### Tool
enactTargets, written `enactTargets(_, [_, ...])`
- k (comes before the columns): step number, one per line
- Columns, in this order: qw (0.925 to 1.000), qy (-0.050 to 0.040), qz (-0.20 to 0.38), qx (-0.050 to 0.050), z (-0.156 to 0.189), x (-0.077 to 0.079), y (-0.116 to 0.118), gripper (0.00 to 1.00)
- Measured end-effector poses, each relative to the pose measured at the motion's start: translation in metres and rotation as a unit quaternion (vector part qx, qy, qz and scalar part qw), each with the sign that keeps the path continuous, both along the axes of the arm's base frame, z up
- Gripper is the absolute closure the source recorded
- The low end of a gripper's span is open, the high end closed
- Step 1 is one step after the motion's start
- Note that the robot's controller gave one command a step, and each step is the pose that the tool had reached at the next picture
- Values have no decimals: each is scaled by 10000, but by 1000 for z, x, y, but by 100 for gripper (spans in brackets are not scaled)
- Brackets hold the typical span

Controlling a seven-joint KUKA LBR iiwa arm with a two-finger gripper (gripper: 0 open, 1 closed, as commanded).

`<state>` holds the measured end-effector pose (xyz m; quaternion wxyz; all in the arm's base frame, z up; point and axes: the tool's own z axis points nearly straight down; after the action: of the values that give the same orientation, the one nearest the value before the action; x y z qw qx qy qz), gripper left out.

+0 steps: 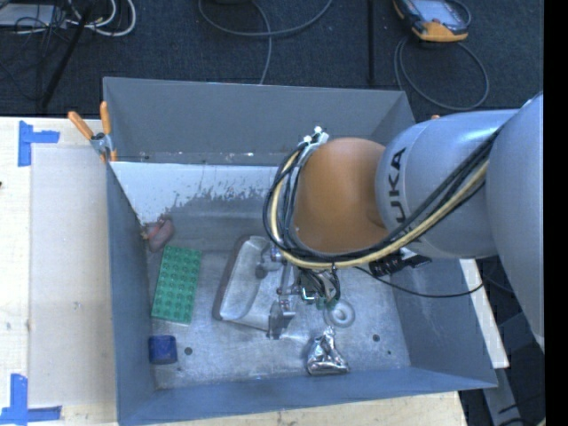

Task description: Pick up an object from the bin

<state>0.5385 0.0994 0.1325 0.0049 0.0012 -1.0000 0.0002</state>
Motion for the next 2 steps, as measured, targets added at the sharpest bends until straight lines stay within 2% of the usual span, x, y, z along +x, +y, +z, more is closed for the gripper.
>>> enactTargets(1, [9988,-66,483,7,-62,17,49,0])
enactTargets(2, [9989,36,460,9,-60,13,49,100])
